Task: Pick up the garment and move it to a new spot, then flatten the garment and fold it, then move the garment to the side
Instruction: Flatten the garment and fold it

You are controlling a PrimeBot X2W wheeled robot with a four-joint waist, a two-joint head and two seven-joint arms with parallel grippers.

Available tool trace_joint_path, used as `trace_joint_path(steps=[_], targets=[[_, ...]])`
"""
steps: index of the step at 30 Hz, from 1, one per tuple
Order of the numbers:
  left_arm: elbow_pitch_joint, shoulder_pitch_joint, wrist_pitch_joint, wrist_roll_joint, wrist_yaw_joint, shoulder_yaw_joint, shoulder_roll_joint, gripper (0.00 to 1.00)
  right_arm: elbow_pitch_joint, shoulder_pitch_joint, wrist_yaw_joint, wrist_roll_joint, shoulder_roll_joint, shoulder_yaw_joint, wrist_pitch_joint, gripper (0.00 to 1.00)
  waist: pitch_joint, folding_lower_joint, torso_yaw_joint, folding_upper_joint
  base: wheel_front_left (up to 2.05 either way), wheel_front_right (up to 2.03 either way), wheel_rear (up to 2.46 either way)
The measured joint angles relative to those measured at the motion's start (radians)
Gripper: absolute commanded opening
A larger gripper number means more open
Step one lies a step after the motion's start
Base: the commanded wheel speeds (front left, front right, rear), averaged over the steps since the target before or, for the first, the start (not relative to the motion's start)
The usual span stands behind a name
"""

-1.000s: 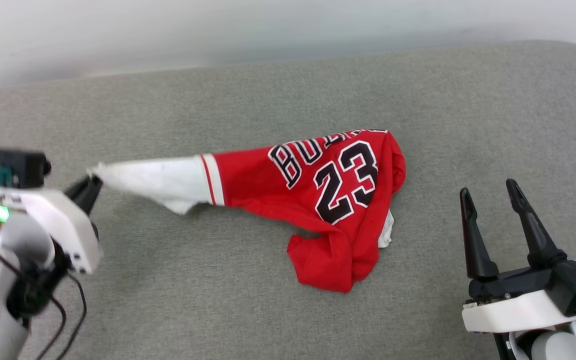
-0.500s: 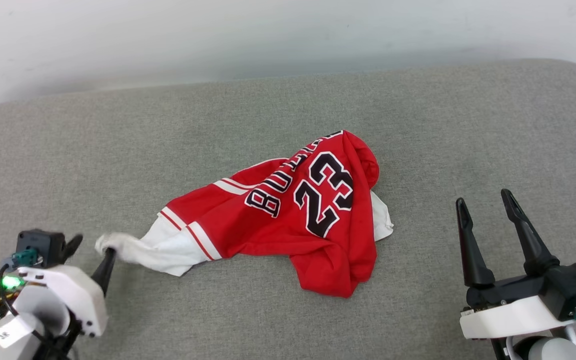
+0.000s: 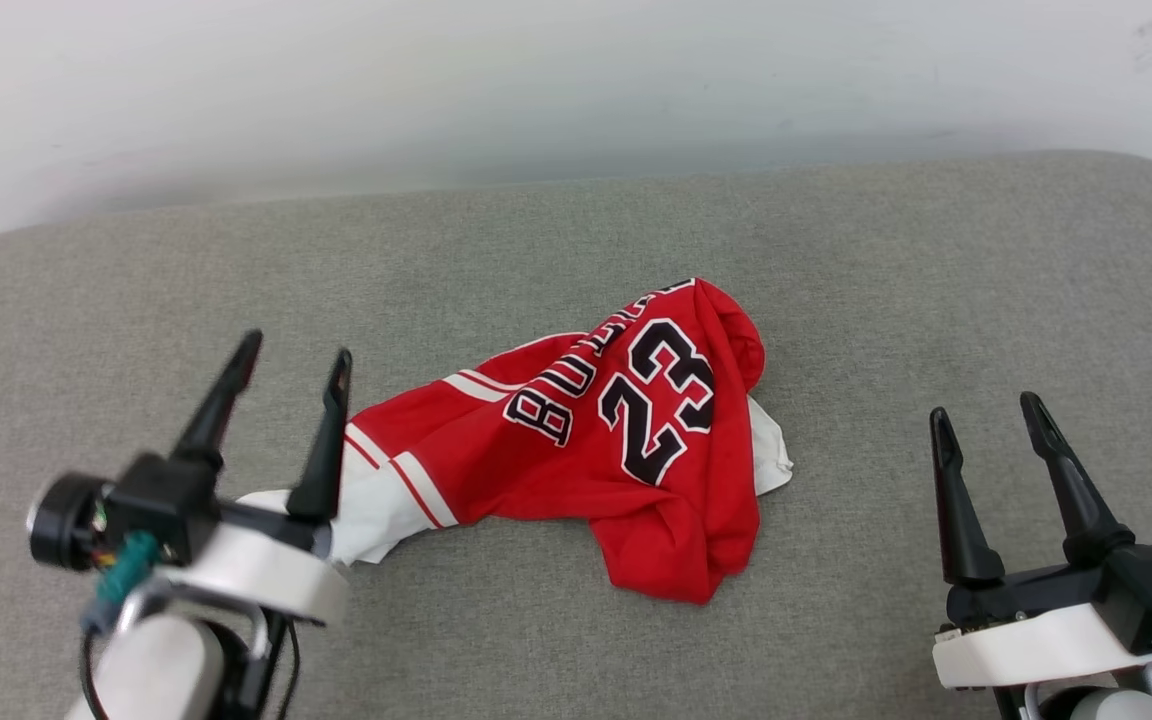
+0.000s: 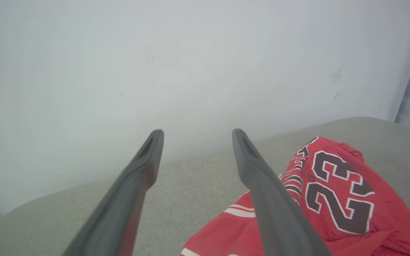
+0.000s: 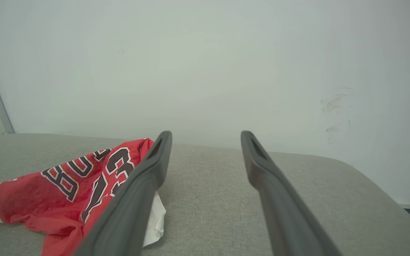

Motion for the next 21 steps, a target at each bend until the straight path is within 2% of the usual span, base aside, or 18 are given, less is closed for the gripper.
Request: trace_joint_path(steps=[3,6,12,16,21], targets=[[-0.061,0.086,0.000,0.058,0.008,0.034,-0.062,1.00,-0.005,0.002,0.000,-0.004,0.000,0.000,0.000,1.00,-0.004,0.0000,0.004,0.0000,0.00,0.00,0.00],[-0.084,0.137,0.000,0.090,-0.011,0.054,-0.108,1.00,-0.009,0.009,0.000,-0.009,0.000,-0.002,0.000,1.00,-0.004,0.0000,0.009,0.0000,0.00,0.00,0.00],[-0.044,0.154,0.027,0.097,-0.084,0.012,-0.130,1.00,-0.013,0.008,0.000,-0.018,0.000,0.000,0.000,1.00,0.013,0.0001,0.016,0.0000,0.00,0.00,0.00],[-0.045,0.072,0.182,0.063,-0.142,-0.050,-0.144,1.00,-0.013,0.006,0.000,-0.021,0.000,0.015,0.000,1.00,0.034,0.0001,0.012,0.0000,0.00,0.00,0.00],[-0.056,-0.024,0.488,-0.016,-0.188,-0.136,-0.169,1.00,-0.013,-0.004,0.000,-0.028,0.000,0.025,0.000,1.00,0.071,0.0001,-0.003,0.0000,0.00,0.00,0.00]])
